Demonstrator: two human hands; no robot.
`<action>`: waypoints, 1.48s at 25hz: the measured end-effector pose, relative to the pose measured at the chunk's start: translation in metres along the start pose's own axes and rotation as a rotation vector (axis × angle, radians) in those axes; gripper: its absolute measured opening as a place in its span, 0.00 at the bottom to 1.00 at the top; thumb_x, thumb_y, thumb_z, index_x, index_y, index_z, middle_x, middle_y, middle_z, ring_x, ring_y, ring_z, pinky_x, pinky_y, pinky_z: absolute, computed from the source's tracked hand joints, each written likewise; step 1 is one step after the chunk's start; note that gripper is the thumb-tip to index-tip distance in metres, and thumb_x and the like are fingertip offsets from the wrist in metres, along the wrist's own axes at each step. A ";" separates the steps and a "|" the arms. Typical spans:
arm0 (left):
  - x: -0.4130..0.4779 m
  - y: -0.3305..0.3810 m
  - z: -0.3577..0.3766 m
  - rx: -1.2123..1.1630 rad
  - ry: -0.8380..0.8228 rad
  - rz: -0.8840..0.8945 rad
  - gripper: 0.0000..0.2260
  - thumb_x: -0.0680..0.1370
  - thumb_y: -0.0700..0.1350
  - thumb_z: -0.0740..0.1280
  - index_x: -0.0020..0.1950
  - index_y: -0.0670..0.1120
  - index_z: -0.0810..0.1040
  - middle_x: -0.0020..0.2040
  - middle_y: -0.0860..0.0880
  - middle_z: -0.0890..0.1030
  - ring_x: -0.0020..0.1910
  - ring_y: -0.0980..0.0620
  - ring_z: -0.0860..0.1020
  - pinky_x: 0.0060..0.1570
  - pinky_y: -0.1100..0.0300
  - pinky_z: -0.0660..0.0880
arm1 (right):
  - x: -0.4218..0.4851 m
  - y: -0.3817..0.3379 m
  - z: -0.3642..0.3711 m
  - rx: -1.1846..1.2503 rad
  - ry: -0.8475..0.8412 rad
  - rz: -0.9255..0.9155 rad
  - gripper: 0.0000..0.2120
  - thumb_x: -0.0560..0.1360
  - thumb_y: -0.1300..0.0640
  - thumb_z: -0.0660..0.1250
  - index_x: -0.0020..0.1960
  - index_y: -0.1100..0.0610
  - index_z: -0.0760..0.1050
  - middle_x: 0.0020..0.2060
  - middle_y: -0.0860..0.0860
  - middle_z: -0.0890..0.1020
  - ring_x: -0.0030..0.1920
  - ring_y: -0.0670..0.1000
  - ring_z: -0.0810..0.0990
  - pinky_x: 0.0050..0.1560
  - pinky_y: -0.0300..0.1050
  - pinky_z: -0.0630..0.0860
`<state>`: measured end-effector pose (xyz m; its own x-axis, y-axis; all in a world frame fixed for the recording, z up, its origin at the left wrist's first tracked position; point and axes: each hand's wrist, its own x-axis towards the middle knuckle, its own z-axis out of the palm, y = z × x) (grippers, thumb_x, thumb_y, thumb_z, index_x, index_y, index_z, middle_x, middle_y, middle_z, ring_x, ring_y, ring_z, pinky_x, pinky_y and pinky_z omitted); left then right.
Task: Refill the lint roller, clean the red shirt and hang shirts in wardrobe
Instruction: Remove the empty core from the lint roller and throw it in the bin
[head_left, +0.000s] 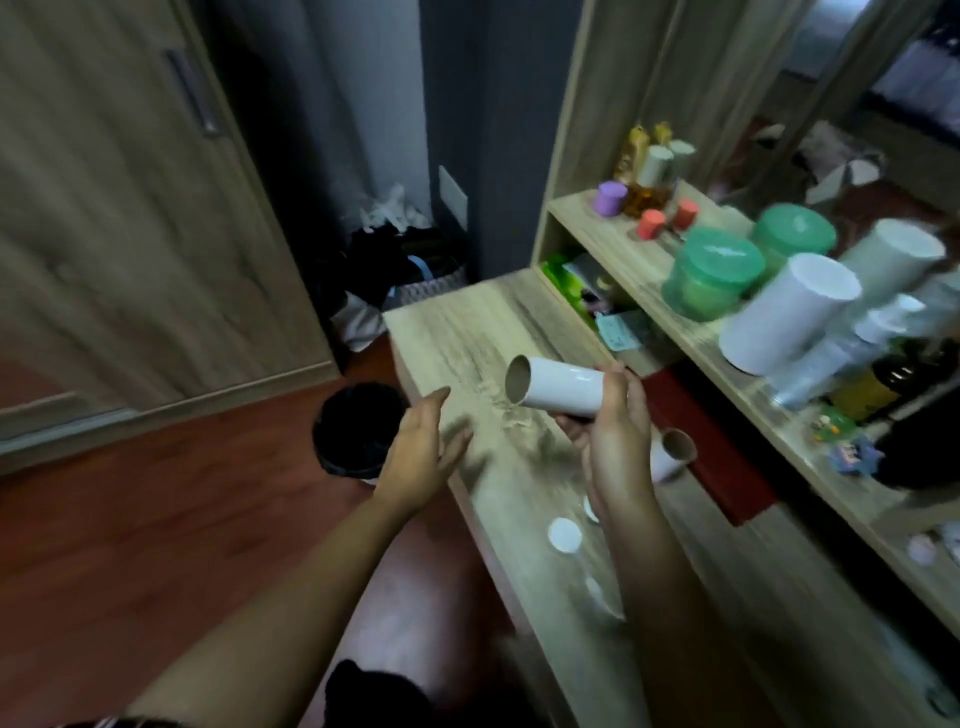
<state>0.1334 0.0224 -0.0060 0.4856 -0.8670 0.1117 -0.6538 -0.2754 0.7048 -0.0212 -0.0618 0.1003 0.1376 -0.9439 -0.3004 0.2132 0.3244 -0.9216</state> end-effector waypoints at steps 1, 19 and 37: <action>0.011 -0.016 -0.018 0.013 0.017 -0.013 0.26 0.77 0.49 0.64 0.71 0.40 0.62 0.67 0.41 0.70 0.68 0.44 0.67 0.65 0.57 0.62 | 0.004 0.008 0.024 0.026 -0.027 0.019 0.07 0.79 0.52 0.56 0.49 0.50 0.72 0.53 0.56 0.74 0.45 0.51 0.78 0.30 0.37 0.77; 0.160 -0.471 -0.007 0.017 -0.108 -0.545 0.22 0.79 0.46 0.61 0.70 0.37 0.64 0.66 0.37 0.72 0.65 0.39 0.70 0.60 0.53 0.68 | 0.176 0.398 0.294 -0.033 0.036 0.505 0.19 0.75 0.62 0.65 0.63 0.58 0.64 0.62 0.61 0.69 0.54 0.57 0.77 0.43 0.41 0.79; 0.195 -0.649 0.167 0.124 -0.034 -0.798 0.13 0.82 0.46 0.52 0.53 0.36 0.67 0.47 0.32 0.78 0.46 0.33 0.76 0.41 0.50 0.65 | 0.305 0.648 0.270 -0.697 -0.302 0.616 0.11 0.79 0.47 0.53 0.58 0.51 0.62 0.44 0.48 0.72 0.43 0.48 0.76 0.39 0.41 0.75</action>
<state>0.5554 -0.0372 -0.5580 0.8164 -0.4012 -0.4154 -0.1777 -0.8589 0.4803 0.4202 -0.1227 -0.5222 0.2962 -0.5340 -0.7919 -0.5851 0.5539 -0.5923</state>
